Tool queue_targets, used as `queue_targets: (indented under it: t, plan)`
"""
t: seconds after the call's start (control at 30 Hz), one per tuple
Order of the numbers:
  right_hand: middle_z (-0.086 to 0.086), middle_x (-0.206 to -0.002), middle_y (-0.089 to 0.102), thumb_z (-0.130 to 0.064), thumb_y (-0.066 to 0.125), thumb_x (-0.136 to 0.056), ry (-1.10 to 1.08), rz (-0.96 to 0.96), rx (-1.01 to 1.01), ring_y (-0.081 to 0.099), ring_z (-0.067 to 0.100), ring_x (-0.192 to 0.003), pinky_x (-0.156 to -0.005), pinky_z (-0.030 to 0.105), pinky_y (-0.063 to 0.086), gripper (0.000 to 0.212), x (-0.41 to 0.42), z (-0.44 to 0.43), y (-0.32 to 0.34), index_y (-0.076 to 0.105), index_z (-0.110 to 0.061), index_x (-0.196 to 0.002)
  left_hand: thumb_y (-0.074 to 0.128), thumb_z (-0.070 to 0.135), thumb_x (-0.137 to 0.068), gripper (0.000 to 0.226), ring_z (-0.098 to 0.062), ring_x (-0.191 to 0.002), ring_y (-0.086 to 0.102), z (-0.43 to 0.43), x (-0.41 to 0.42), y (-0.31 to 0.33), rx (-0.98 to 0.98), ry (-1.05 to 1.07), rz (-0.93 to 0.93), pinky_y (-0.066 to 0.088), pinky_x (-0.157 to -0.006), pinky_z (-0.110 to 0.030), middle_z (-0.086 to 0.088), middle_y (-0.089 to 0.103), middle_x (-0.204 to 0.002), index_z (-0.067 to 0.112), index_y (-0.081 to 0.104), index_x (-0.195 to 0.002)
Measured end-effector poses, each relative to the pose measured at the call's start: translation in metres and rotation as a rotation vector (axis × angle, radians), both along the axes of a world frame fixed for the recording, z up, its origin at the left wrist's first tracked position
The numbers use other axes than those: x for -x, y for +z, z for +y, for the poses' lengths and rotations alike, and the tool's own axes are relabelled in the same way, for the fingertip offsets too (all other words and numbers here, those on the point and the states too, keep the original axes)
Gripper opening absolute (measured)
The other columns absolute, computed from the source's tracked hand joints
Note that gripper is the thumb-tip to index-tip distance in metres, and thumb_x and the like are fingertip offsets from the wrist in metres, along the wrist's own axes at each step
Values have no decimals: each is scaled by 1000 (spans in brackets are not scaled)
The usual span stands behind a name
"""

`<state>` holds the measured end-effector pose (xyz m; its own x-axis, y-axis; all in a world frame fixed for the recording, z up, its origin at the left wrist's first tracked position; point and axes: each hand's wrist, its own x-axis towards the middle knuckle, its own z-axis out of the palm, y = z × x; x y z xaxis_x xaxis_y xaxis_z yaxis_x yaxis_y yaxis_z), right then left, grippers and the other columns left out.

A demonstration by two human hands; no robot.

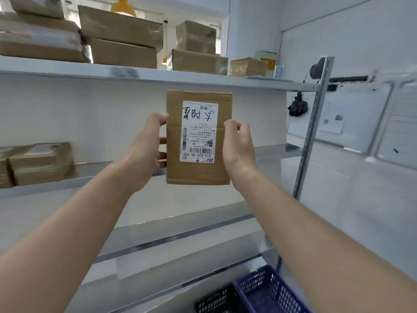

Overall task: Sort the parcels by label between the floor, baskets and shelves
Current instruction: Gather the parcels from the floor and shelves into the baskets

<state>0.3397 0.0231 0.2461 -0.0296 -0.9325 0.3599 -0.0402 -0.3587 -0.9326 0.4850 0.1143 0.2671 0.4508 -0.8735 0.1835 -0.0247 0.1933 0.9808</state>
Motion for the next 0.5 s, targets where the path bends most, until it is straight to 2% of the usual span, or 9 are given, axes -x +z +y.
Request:
queue_targets:
  t: [0.1,0.2,0.37,0.5]
  plan:
    - [-3,-105,64,-47,42,-110,-44,-4,8,58,15,-93,-85,41,47,34,43,-2,3,56,-20,-124,43,57,-89,36,-38,-102,71,-7,40,3,8,-50,-4,55,-97,-52,-6,73,-97,41,75,-83]
    - [-5,-100,59,-47,40,-110,-69,-16,0,54,13,-88,-74,36,41,36,90,-6,5,55,-19,-127,42,55,-94,34,-37,-100,71,-17,86,6,13,-94,2,54,-99,-53,-4,71,-95,40,72,-88]
    - [-8,-106,61,-45,39,-112,-106,-26,-9,55,7,-92,-70,30,39,34,176,-20,-1,53,-21,-130,39,53,-97,33,-33,-96,69,-40,170,0,29,-156,-11,54,-97,-50,-6,68,-98,36,68,-95]
    - [-6,-105,63,-45,40,-112,-133,-18,-24,58,8,-92,-71,31,41,34,246,-33,-12,55,-19,-129,38,51,-97,34,-31,-87,66,-58,239,-11,10,-186,13,54,-93,-48,-7,64,-95,34,68,-96]
